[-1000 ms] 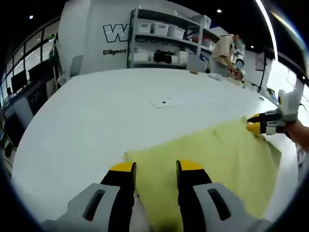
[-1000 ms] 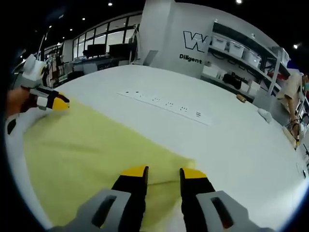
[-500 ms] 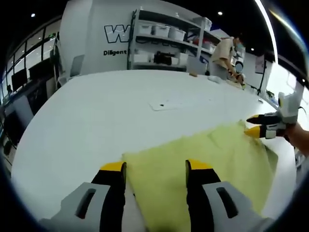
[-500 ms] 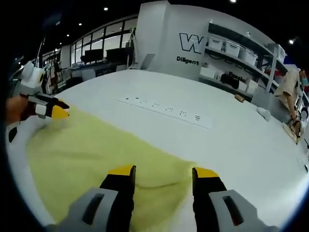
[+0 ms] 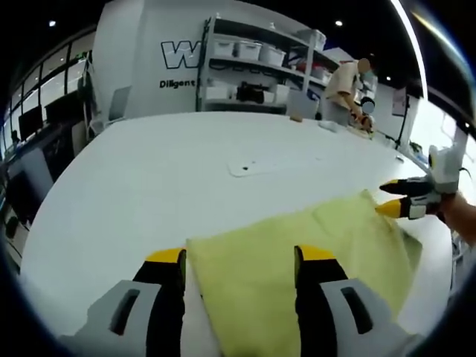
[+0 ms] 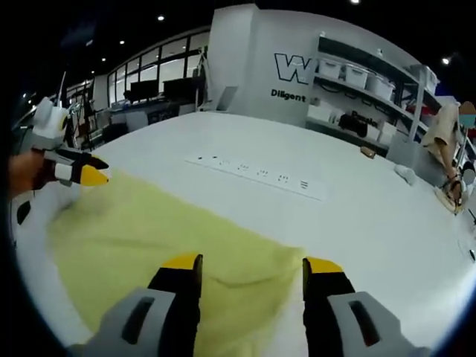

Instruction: Fold the garment on the visible template until the final outline fits inside the template.

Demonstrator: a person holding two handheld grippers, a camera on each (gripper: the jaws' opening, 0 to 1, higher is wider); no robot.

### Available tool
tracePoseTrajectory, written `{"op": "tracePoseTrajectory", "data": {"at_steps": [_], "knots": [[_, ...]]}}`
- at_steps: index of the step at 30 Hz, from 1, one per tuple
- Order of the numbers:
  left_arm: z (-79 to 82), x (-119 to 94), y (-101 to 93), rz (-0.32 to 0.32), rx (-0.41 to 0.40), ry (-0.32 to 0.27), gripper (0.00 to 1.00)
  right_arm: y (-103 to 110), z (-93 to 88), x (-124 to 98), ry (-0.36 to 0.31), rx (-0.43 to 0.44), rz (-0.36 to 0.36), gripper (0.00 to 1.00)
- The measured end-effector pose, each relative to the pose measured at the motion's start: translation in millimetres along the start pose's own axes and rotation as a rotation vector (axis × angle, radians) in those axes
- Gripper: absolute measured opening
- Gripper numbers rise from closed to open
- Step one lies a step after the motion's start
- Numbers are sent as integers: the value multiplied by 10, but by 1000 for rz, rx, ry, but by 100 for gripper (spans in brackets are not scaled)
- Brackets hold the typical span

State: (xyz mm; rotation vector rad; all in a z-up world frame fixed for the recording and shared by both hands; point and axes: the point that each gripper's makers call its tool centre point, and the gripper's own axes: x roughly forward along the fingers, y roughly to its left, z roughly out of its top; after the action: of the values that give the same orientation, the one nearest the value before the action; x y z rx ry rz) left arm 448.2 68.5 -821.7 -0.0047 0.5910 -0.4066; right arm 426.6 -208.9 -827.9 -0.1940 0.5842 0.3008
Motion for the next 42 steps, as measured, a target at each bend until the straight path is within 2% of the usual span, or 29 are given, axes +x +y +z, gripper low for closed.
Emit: {"op": "tracePoseTrajectory", "data": {"at_steps": [13,22,31,42], "knots": [[-16,-300,-50,-1,0,-17,56,57,20,-243,-15,0,-4,53],[-25,-553,-114,-4,3,-33,55,164,21,-521,-33,-5,-3,52],[-187,-841,-199,-8,-2,-34,54,253,-15,-772,-45,-12,-5,52],[-419,-1094,-299,-14,-12,-25,52,410,-249,-1073,-27,-14,4,51]]}}
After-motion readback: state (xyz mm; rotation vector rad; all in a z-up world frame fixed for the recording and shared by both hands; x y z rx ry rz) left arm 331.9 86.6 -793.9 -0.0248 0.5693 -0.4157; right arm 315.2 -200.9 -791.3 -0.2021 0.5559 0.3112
